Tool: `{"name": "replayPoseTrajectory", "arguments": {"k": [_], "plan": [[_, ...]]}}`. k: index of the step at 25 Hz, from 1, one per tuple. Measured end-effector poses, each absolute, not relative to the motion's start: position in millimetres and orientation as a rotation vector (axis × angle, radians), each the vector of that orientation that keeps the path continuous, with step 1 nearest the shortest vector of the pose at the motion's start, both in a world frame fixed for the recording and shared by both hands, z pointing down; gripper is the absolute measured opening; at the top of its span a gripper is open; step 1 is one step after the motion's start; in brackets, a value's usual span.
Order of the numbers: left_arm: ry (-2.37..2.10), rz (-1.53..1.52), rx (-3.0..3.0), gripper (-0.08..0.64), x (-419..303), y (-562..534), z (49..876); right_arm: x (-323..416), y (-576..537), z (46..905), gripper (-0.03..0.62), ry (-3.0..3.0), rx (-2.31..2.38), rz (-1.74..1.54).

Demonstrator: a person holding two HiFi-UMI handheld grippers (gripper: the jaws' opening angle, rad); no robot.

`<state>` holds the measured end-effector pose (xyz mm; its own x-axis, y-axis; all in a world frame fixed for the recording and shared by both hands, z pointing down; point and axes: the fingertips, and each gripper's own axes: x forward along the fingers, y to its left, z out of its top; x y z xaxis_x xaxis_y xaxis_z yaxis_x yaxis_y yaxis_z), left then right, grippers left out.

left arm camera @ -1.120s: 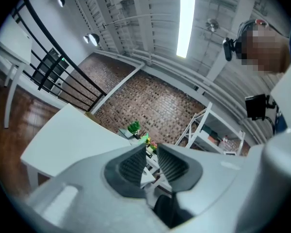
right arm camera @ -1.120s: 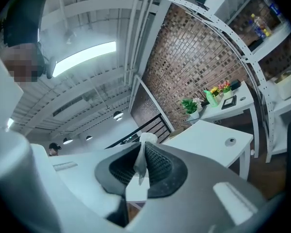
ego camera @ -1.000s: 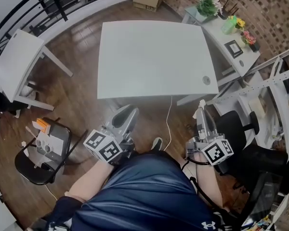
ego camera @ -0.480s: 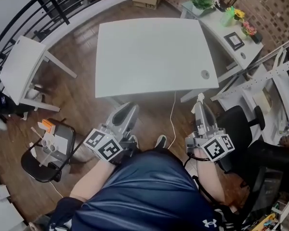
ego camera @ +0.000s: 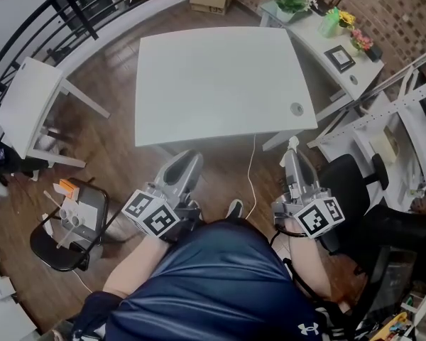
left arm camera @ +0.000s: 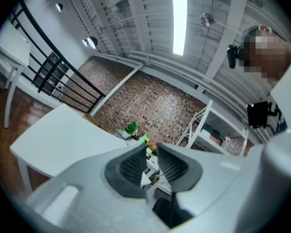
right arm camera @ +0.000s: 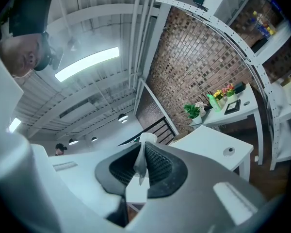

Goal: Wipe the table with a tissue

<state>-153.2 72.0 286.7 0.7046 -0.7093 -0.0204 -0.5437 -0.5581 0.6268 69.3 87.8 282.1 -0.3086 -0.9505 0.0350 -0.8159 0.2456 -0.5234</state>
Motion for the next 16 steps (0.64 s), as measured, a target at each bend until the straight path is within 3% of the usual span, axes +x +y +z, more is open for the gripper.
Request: {"name": "replayPoseTrajectory", "arguments": {"k": [16], "plan": [[-0.973,-0.321,2.279,0.069,-152.9,72.1,294.5,70.8,84.1,284.5,0.028,2.248,-1.647,-0.668]]}}
